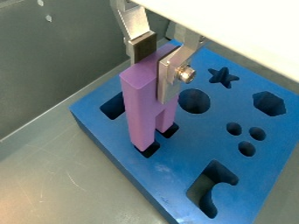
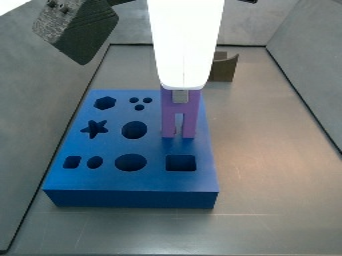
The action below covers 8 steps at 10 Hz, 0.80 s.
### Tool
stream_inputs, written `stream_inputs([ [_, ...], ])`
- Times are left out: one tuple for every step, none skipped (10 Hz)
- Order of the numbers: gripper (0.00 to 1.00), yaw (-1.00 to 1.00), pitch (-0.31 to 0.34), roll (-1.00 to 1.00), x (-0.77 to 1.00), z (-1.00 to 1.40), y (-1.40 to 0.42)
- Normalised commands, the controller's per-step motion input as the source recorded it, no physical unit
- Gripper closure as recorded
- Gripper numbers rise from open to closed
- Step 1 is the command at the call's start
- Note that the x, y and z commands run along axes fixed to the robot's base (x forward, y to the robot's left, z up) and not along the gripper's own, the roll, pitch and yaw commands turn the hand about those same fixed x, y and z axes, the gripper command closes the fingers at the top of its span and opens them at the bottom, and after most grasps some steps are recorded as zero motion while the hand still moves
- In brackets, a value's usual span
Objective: Pick up the double-square object. Move to above the board. Insert the double-square object.
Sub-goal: Insert the double-square object.
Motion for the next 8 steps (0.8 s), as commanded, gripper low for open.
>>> stream_inputs([
  [1.00, 0.00, 0.109, 0.12, 0.00, -0.15, 0.17],
  [1.00, 0.00, 0.020, 0.17, -0.05, -0.17, 0.13],
  [1.00, 0.00, 0.000, 0.13, -0.01, -0.20, 0.05],
  [1.00, 0.00, 0.000, 0.13, 0.00, -0.29, 0.00],
  [1.00, 0.00, -0.089, 0.17, 0.00, -0.66, -0.05],
  [1.00, 0.00, -0.149, 0.24, 0.00, -0.81, -0.14],
  [1.00, 0.00, -0.091, 0.21, 0.04, -0.73, -0.11],
  [1.00, 0.00, -0.040, 0.20, 0.07, -0.71, -0.09],
])
